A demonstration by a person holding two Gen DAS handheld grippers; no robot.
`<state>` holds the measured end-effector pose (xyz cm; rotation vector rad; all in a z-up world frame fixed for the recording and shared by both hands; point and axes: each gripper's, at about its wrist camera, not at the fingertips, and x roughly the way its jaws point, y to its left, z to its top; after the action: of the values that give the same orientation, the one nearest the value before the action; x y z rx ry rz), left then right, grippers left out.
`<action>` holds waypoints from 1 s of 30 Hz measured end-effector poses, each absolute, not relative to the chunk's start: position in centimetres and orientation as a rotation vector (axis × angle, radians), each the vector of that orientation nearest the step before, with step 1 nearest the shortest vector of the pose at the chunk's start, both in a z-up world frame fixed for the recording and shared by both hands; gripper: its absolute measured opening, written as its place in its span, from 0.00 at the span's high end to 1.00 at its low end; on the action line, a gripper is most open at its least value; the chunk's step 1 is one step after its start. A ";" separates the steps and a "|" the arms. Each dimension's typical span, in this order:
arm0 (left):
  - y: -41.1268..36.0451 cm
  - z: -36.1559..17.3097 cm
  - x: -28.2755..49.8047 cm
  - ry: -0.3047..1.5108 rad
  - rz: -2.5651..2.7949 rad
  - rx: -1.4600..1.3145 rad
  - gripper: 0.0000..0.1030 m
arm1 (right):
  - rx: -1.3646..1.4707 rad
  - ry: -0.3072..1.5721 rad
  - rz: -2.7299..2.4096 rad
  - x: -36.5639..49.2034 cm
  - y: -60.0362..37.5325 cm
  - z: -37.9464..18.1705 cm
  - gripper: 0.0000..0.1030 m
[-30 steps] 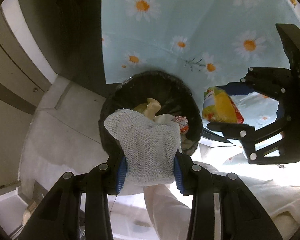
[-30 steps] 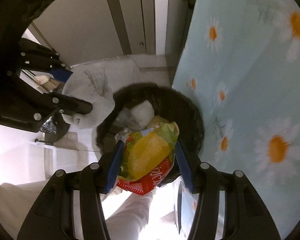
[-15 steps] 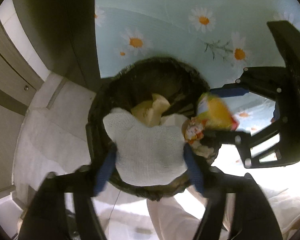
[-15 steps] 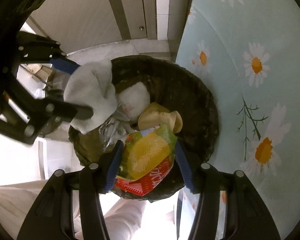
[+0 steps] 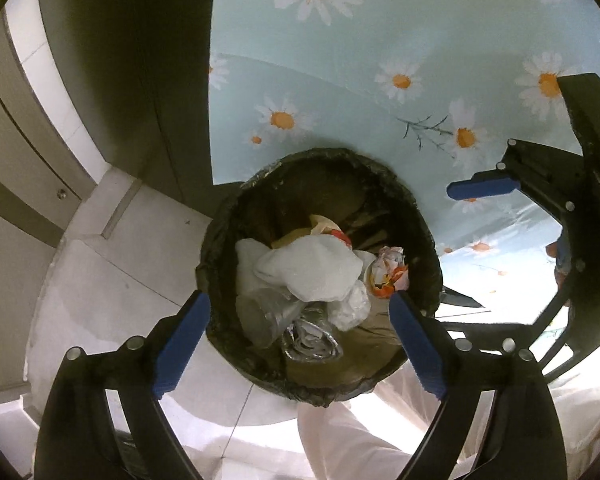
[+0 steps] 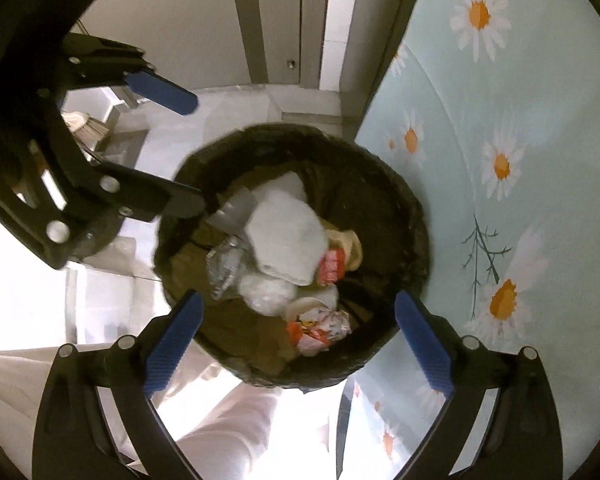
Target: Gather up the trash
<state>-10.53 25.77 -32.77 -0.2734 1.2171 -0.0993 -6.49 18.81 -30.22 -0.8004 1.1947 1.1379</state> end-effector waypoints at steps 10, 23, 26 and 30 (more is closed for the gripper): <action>27.4 -27.4 -12.6 1.151 -0.047 -0.256 0.06 | -0.804 1.069 1.166 -8.4 18.9 -23.5 0.05; 26.4 -17.5 -10.3 1.044 -0.003 -0.180 0.06 | -0.562 0.946 1.052 -5.2 15.9 -10.2 0.05; 24.5 -15.0 -8.8 0.995 -0.014 -0.138 0.06 | -0.540 0.926 1.001 -4.1 14.4 -8.3 0.05; 22.1 -11.2 -6.2 0.926 -0.073 -0.144 0.06 | -0.499 0.919 0.931 -2.6 11.7 -6.3 0.05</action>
<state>-6.16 22.12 -11.21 -0.1436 0.9257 -0.0734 -2.58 11.70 -6.26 -0.4987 0.9194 0.9308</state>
